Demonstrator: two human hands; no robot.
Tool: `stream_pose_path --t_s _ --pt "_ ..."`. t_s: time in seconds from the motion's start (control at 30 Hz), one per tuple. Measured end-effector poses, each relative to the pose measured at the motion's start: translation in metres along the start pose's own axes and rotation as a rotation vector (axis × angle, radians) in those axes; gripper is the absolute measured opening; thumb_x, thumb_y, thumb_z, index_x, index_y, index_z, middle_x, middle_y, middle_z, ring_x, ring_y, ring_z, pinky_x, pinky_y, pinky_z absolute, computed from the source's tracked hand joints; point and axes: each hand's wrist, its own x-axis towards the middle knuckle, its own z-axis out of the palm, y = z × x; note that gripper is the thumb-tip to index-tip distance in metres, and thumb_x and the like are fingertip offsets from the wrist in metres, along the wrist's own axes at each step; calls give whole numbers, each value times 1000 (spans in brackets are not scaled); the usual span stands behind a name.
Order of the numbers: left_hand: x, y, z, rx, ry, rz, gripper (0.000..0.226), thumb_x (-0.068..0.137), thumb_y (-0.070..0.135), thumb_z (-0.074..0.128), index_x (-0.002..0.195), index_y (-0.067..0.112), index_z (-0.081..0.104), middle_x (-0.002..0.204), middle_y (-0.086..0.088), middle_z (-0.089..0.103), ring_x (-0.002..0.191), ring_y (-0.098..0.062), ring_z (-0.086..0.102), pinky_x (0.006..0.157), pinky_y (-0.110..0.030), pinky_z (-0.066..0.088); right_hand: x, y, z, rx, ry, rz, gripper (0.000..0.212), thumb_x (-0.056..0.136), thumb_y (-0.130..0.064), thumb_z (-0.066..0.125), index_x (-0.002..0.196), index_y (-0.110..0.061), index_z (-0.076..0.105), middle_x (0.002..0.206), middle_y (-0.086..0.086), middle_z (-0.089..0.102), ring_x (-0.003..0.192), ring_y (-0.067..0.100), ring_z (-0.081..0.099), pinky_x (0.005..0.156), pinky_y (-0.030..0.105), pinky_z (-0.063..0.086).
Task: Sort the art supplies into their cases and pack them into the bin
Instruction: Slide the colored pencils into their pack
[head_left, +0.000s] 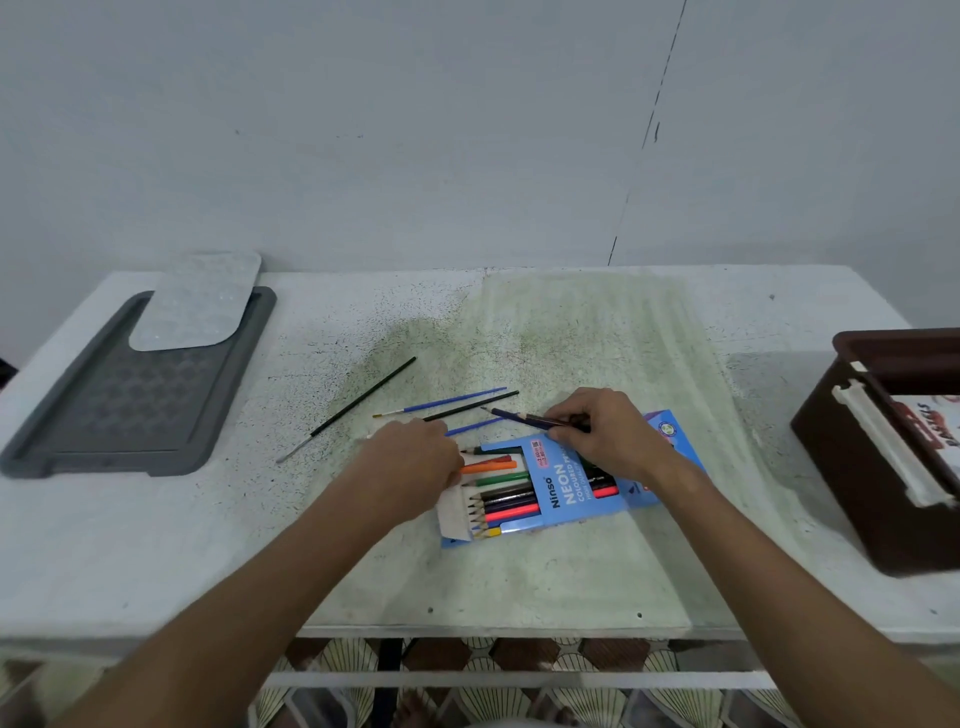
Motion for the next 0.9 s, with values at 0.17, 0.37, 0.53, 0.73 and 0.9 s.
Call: stream_pose_path --t_s 0.17,0.37,0.53,0.73,0.9 --pt "8 9 6 -138 96 13 32 98 37 45 124 22 56 106 -2 54 95 -18 56 75 -32 47 1 -1 0 -13 -11 -4 18 89 -17 64 106 -13 72 96 1 64 88 15 60 76 29 52" --pt "4 8 4 -295 165 78 31 97 42 45 119 27 62 106 3 58 94 -13 55 73 -29 47 -1 0 -2 -10 -17 -8 16 89 -18 64 103 -16 73 93 -1 63 87 14 61 75 30 52" --pt "10 8 12 -311 176 73 29 97 35 48 118 25 66 110 5 63 97 -14 56 79 -30 46 -1 -2 -2 -13 -24 -6 18 90 -18 64 105 -15 72 94 -2 62 87 13 60 71 23 50" --pt "23 30 10 -488 267 61 25 96 31 52 112 21 69 106 3 69 90 -15 59 72 -23 39 0 -3 0 -17 -24 -2 18 89 -17 64 105 -14 72 95 -1 63 86 13 61 67 16 47" --pt "8 13 5 -689 339 -18 24 88 30 65 110 19 69 108 6 67 94 -10 61 84 -27 48 -3 0 -1 0 -31 5 17 89 -16 65 104 -16 73 92 -3 62 85 13 60 72 23 49"
